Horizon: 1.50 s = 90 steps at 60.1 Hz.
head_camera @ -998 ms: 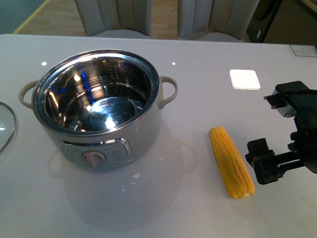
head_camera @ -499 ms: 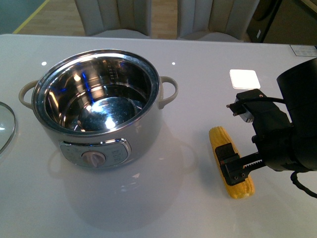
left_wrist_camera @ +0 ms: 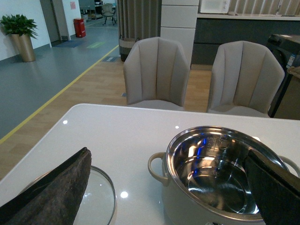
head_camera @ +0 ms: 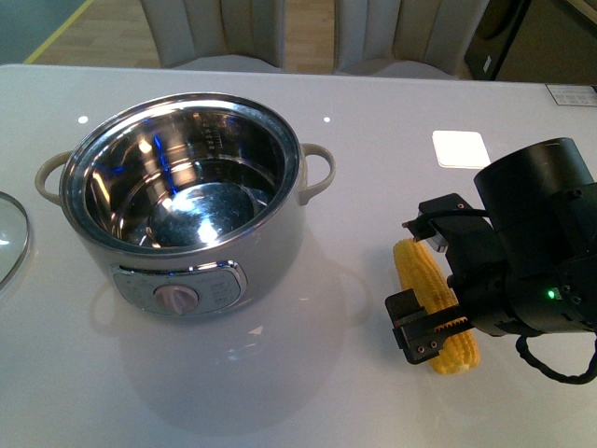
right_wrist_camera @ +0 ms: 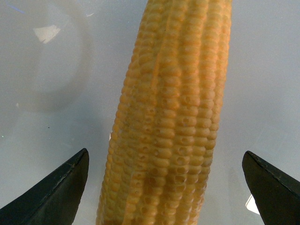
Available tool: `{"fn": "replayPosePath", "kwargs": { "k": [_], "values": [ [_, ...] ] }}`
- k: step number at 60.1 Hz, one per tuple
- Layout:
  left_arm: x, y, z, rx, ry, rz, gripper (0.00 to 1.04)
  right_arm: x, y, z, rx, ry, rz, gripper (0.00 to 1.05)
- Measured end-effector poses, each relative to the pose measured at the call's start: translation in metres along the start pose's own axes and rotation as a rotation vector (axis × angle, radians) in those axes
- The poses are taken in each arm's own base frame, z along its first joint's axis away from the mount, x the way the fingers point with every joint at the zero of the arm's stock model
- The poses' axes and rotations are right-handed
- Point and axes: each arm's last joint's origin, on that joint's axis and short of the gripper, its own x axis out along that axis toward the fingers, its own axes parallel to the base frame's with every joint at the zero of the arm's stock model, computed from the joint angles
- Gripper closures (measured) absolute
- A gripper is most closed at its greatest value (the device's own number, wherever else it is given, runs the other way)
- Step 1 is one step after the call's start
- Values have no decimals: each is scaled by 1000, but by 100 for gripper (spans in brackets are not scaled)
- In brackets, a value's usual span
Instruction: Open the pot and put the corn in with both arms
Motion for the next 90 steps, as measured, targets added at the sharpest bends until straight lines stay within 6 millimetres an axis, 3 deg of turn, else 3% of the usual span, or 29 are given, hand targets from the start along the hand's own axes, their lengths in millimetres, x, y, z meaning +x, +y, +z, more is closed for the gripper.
{"fn": "replayPosePath", "kwargs": {
  "k": [7, 24, 37, 52, 75, 90],
  "values": [
    [0, 0, 0, 0, 0, 0, 7, 3, 0, 3, 7, 0, -6, 10],
    [0, 0, 0, 0, 0, 0, 7, 4, 1, 2, 13, 5, -4, 54],
    [0, 0, 0, 0, 0, 0, 7, 3, 1, 0, 17, 2, 0, 74],
    [0, 0, 0, 0, 0, 0, 7, -17, -2, 3, 38, -30, 35, 82],
    [0, 0, 0, 0, 0, 0, 7, -88, -6, 44, 101, -211, 115, 82],
    [0, 0, 0, 0, 0, 0, 7, -112, 10, 70, 111, -278, 155, 82]
  ]
}}
